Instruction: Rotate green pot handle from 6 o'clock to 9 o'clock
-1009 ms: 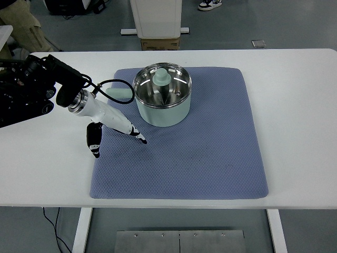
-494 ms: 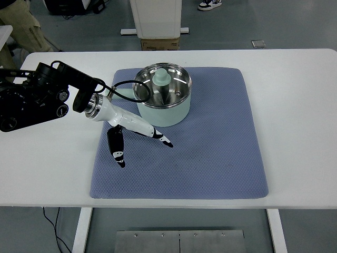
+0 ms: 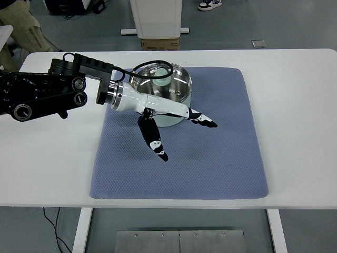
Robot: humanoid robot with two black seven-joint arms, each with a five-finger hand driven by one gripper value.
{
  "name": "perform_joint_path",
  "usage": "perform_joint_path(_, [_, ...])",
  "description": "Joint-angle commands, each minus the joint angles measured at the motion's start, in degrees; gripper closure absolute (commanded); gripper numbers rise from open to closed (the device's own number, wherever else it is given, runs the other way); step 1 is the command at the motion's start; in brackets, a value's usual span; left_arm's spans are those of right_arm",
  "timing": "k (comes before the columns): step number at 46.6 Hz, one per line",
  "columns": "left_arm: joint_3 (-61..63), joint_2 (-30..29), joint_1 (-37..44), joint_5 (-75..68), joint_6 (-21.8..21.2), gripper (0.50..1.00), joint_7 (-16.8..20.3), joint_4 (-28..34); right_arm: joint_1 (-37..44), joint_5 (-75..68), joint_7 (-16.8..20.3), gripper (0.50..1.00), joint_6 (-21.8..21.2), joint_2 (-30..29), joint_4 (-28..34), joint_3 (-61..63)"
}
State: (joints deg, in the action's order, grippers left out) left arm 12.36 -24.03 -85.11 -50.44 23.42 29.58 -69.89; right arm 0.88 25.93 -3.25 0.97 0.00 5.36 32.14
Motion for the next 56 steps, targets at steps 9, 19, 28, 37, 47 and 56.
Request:
perform_joint_path(9, [-2.51,0.21,0.39,10.27,-0.4,0.5,-0.4,2.03,0.0,0.0,0.0,0.5,0.0,0.0,0.0,0.03])
perform_joint_path(19, [-3.48,0.21,0.74,20.19,-0.49,0.5,-0.31,6.51,0.0,0.0,0.0,0.5,0.0,0.0,0.0,0.03])
perform_joint_path(28, [-3.48,0.48,1.53,30.92,-1.01,0.5,-0.31,11.96,0.0,0.0,0.0,0.5,0.0,0.0,0.0,-0.06])
perform_joint_path(37, [-3.48,0.3,3.29,39.97,-2.24,0.5,-0.31,15.04,0.0,0.0,0.0,0.5,0.0,0.0,0.0,0.03])
perform_joint_path(47, [-3.48,0.3,4.78,49.82,-4.44,0.5,-0.31,17.33,0.0,0.0,0.0,0.5,0.0,0.0,0.0,-0.06])
perform_joint_path(56, [-3.83,0.04,6.71,54.92,-6.64,0.5,-0.22,17.41,0.0,0.0,0.0,0.5,0.0,0.0,0.0,0.03])
